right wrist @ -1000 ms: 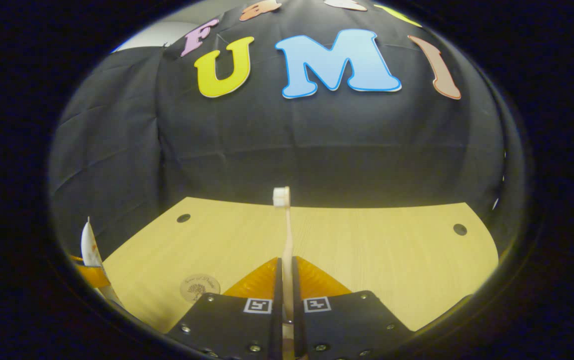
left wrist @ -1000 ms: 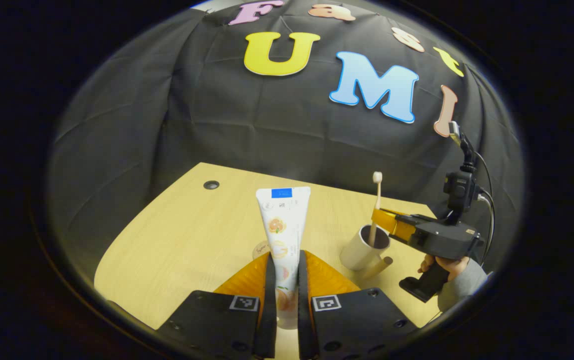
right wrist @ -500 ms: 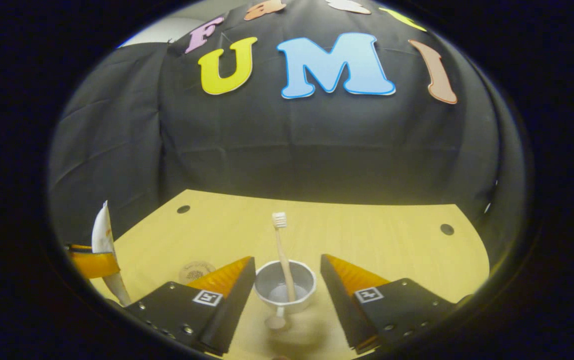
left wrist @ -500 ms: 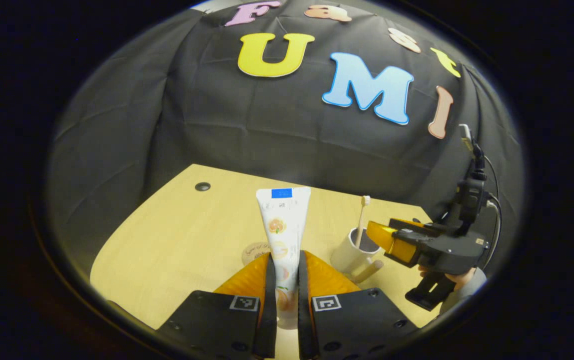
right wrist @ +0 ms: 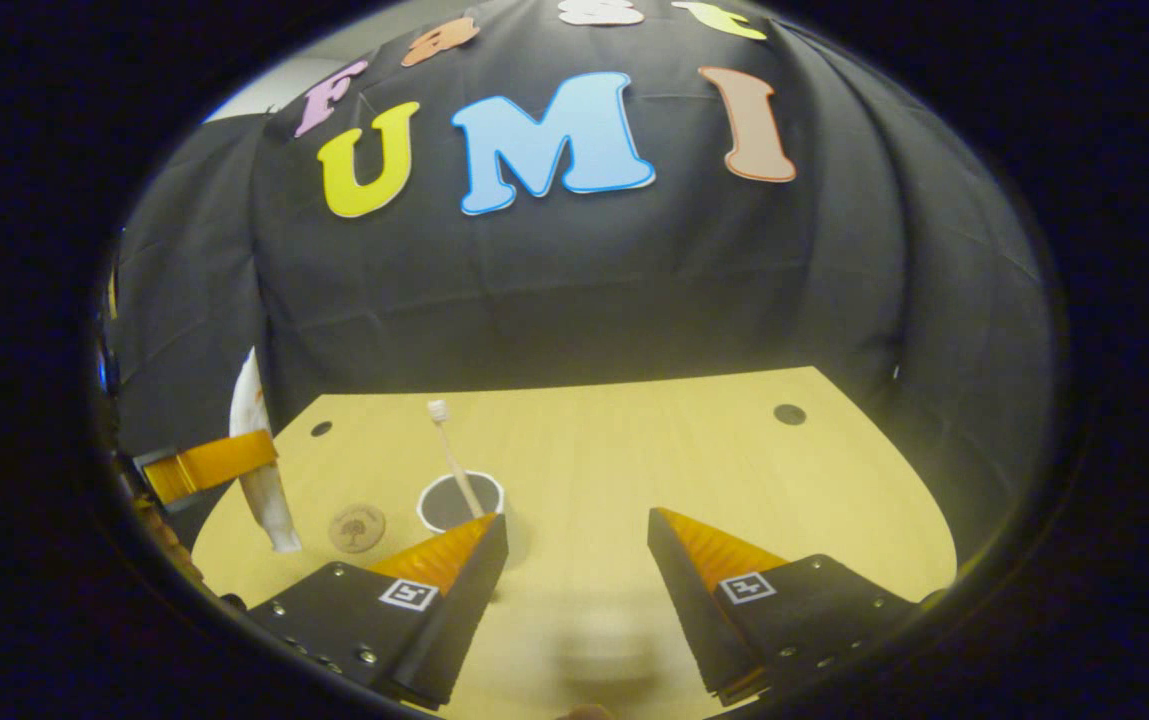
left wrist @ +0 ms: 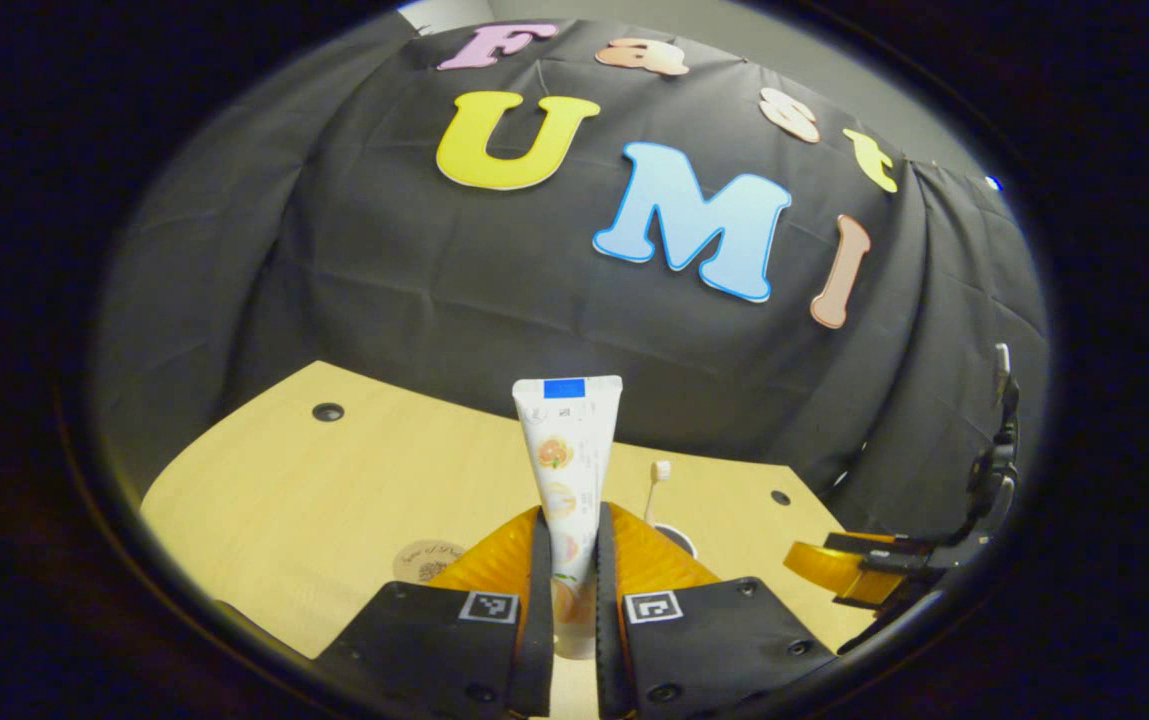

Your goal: Put the toothbrush and toothpaste on the desktop into the cup, then pick up the cup and place it on the coaster on the desktop.

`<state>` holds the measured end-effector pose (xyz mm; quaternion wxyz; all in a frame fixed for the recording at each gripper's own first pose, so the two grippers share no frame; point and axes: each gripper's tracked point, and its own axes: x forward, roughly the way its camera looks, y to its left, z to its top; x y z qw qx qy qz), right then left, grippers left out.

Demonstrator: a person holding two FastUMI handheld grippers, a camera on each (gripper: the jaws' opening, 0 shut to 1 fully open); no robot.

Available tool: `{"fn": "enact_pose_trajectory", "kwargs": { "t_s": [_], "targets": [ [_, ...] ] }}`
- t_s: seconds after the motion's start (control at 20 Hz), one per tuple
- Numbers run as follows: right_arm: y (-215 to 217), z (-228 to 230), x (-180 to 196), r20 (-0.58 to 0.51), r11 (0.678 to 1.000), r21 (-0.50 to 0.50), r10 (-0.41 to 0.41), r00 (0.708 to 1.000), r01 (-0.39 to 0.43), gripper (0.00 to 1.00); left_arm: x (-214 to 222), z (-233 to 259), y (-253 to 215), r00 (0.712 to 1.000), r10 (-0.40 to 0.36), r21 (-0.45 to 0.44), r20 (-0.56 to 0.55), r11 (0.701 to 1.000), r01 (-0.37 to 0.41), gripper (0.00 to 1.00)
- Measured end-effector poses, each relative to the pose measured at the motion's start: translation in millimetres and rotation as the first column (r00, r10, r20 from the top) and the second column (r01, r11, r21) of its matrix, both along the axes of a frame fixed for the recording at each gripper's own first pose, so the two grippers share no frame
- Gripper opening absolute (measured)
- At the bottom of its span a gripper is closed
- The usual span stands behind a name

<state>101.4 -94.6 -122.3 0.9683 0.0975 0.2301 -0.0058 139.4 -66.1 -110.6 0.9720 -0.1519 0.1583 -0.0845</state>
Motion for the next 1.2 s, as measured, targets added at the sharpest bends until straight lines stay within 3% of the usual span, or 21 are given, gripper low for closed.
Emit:
{"fn": "enact_pose_trajectory", "kwargs": {
  "t_s": [0.45,0.85,1.2],
  "targets": [
    [-60.6,-41.5,-70.3,-0.135,0.99,-0.005,-0.138,0.981,0.139,0.86,65.6,8.0,-73.6,0.983,-0.067,-0.083,0.169,0.993,0.082,0.24],
    [-69.1,-64.8,-93.2,-0.233,0.988,0.029,-0.141,0.962,0.152,0.86,85.4,-41.0,-110.2,0.971,-0.091,-0.042,0.22,0.994,0.103,0.24],
    [-67.8,-62.5,-91.5,-0.239,0.992,0.024,-0.115,0.964,0.124,0.86,84.8,-83.7,-111.8,0.981,-0.094,0.026,0.167,0.995,0.091,0.25]
  ]
}}
